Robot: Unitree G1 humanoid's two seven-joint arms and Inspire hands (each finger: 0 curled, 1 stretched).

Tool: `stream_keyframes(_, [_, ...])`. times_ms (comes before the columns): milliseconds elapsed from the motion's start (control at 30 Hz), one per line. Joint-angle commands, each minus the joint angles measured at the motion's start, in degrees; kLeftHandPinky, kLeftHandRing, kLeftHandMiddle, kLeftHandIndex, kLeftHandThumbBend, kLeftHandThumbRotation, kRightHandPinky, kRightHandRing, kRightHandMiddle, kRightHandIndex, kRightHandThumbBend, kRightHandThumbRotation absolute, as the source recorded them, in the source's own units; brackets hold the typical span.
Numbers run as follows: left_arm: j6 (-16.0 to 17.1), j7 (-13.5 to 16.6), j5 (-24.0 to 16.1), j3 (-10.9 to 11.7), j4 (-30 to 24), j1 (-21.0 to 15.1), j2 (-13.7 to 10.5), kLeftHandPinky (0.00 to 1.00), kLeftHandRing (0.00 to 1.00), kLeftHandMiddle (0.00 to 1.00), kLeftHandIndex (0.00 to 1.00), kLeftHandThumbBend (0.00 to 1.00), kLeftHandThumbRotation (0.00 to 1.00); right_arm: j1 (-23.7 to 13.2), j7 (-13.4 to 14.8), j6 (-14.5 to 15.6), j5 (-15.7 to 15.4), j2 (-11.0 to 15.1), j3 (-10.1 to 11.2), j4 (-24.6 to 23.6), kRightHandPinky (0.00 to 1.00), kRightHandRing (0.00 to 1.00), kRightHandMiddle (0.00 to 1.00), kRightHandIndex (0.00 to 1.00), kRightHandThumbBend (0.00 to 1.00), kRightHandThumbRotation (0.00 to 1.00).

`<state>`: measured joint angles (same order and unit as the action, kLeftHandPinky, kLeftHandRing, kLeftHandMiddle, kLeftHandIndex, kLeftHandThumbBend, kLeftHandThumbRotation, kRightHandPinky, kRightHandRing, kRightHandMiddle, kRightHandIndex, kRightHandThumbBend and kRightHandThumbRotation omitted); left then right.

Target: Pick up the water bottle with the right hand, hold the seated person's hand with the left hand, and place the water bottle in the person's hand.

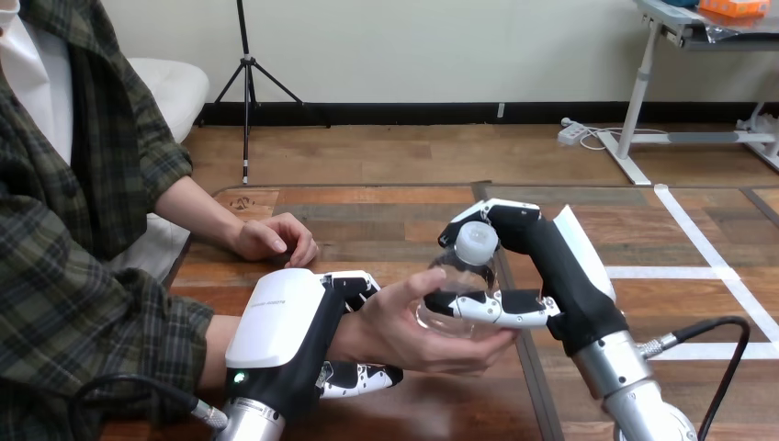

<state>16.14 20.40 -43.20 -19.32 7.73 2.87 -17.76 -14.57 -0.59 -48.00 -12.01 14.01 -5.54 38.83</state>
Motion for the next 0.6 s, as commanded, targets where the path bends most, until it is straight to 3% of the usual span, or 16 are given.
stream_keyframes(0, [0.9, -0.3, 0.3, -0.1, -1.5, -2.5, 0.6, 0.40, 0.43, 0.46, 0.46, 0.82, 0.00, -1.4, -0.6, -0.8, 2.1, 0.2, 1.3, -3.9, 0.42, 0.43, 0.48, 0.50, 0.70, 0.00])
stream_keyframes(567, [1.0, 0.0, -0.1, -0.1, -1.4, -2.5, 0.6, 0.40, 0.43, 0.46, 0.46, 0.82, 0.00, -0.1, -1.2, -0.5, 2.1, 0.1, 1.5, -5.2, 0.42, 0.43, 0.48, 0.50, 0.69, 0.00])
